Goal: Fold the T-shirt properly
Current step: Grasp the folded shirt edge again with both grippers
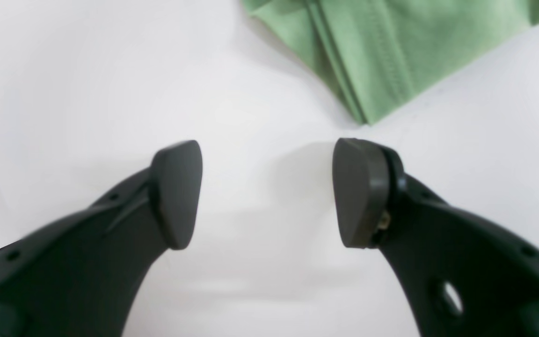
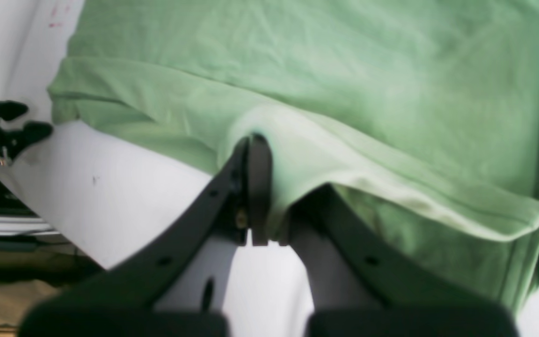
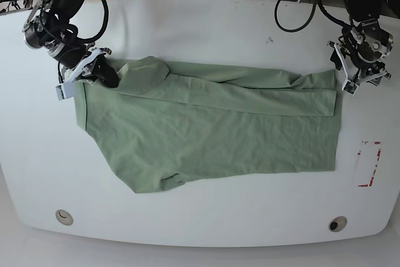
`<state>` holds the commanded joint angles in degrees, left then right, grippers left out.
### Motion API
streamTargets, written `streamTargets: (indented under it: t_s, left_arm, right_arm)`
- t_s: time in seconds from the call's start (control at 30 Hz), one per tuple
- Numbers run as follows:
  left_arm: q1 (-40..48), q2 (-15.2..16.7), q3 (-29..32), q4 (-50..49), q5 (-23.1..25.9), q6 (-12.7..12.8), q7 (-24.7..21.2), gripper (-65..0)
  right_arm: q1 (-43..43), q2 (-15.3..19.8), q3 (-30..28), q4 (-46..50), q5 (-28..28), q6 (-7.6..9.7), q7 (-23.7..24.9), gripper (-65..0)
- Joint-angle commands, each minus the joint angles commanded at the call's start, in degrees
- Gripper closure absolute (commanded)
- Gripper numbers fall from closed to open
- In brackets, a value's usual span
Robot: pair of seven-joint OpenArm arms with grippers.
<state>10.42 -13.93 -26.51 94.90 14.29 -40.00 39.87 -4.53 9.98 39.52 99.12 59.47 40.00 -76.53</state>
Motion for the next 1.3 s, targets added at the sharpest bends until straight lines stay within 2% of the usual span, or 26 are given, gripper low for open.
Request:
streamTargets:
  t_s: [0.43,0.57,0.6,0.63,0.77,0.8,0.83,0.97,1.1,1.23,1.3]
  left_arm:
    - [0.44,0.09,0.00,1.05,0.00,0.00,0.00,-40.7]
    - [0.44,0.09,0.00,1.14,0.00,0.00,0.00,-40.7]
    - [0.44,0.18,0.00,1.14,0.00,0.00,0.00,-40.7]
    - [0.44,0.18,0.00,1.14,0.00,0.00,0.00,-40.7]
    - [0.44,0.35,-0.09,2.90,-0.35,0.00,0.18,-40.7]
    - [0.44,0.44,-0.35,4.04,-0.44,0.00,0.26,-40.7]
    - [0.44,0.62,-0.97,5.10,-0.70,0.00,0.26,-40.7]
    - [0.53,1.85,-3.43,8.62,-5.71,0.00,0.53,-40.8]
    - [0.09,2.11,-5.45,9.14,-8.70,0.00,2.81,-40.8]
    - [-0.09,2.11,-6.77,8.70,-11.43,0.00,2.81,-40.8]
    - [0.26,2.11,-7.03,8.88,-13.27,0.00,2.81,-40.8]
  right_arm:
    - [11.16,8.79,-0.97,-15.74,-0.09,0.00,0.35,0.0]
    - [13.10,12.48,-5.10,-20.13,-0.09,0.00,0.44,-1.7]
    - [13.10,12.84,-5.19,-20.22,-0.09,0.00,0.53,-4.6]
    - [12.92,13.19,-5.19,-20.22,-0.09,0.00,0.88,-10.3]
    - [11.08,15.56,-5.10,-19.96,-0.09,0.00,2.37,-40.9]
    - [10.20,16.26,-5.01,-19.78,-0.09,0.00,2.46,-45.3]
    - [9.49,16.79,-5.01,-19.78,-0.09,0.00,2.73,-46.8]
    - [4.40,18.46,-5.01,-16.97,-0.09,0.00,5.45,-43.1]
    - [-2.11,19.25,-5.01,-13.36,-0.09,0.00,9.05,-40.0]
    - [-6.59,19.16,-5.36,-12.75,-0.35,0.00,13.98,-40.1]
    - [-7.65,18.73,-5.45,-12.84,-2.90,0.00,15.82,-40.1]
